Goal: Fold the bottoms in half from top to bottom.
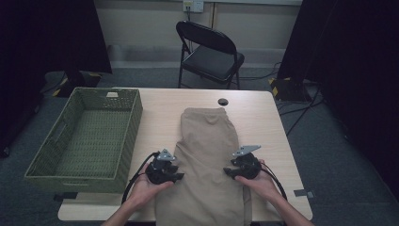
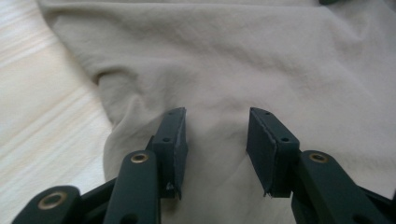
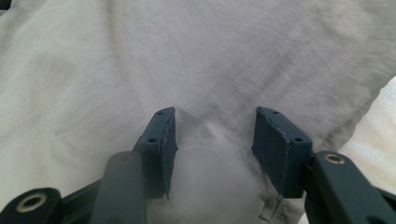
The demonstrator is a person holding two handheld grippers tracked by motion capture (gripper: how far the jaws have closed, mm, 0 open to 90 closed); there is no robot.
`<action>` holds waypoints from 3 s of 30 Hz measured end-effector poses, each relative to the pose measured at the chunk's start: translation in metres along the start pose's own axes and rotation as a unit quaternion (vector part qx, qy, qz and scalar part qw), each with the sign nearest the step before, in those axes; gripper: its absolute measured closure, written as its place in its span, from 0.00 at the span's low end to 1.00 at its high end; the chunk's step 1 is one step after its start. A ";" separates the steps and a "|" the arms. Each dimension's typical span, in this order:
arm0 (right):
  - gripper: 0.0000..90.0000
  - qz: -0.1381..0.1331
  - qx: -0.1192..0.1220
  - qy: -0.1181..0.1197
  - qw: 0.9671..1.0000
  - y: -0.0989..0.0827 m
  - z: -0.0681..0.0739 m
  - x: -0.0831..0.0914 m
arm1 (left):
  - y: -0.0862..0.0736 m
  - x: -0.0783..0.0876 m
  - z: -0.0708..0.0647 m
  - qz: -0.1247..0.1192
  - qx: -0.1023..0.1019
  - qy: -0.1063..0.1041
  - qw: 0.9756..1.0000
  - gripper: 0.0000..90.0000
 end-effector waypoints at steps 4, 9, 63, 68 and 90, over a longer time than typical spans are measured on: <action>0.54 0.002 0.004 0.000 1.000 -0.006 0.005 0.006 | 0.000 0.000 -0.009 0.010 -0.004 -0.019 1.000 0.64; 0.54 0.009 0.011 0.006 1.000 -0.015 0.011 0.014 | 0.002 0.000 -0.016 0.026 -0.009 -0.039 0.999 0.62; 0.48 -0.019 0.054 0.048 0.997 0.012 0.038 -0.005 | 0.014 -0.012 0.009 -0.006 -0.010 0.016 1.000 0.65; 0.52 -0.078 0.024 0.029 0.996 0.032 0.020 0.010 | 0.014 -0.012 0.012 -0.009 -0.005 0.009 1.000 0.68; 0.46 -0.074 -0.079 -0.021 0.994 0.072 -0.064 -0.056 | 0.014 -0.012 0.012 -0.009 -0.012 0.009 1.000 0.68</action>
Point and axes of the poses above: each handheld gripper's, and its own axes: x roughly backward along the jaws, y roughly out of its top, z roughly to its left, the point moved 1 cm from there along -x, roughly forward along the jaws
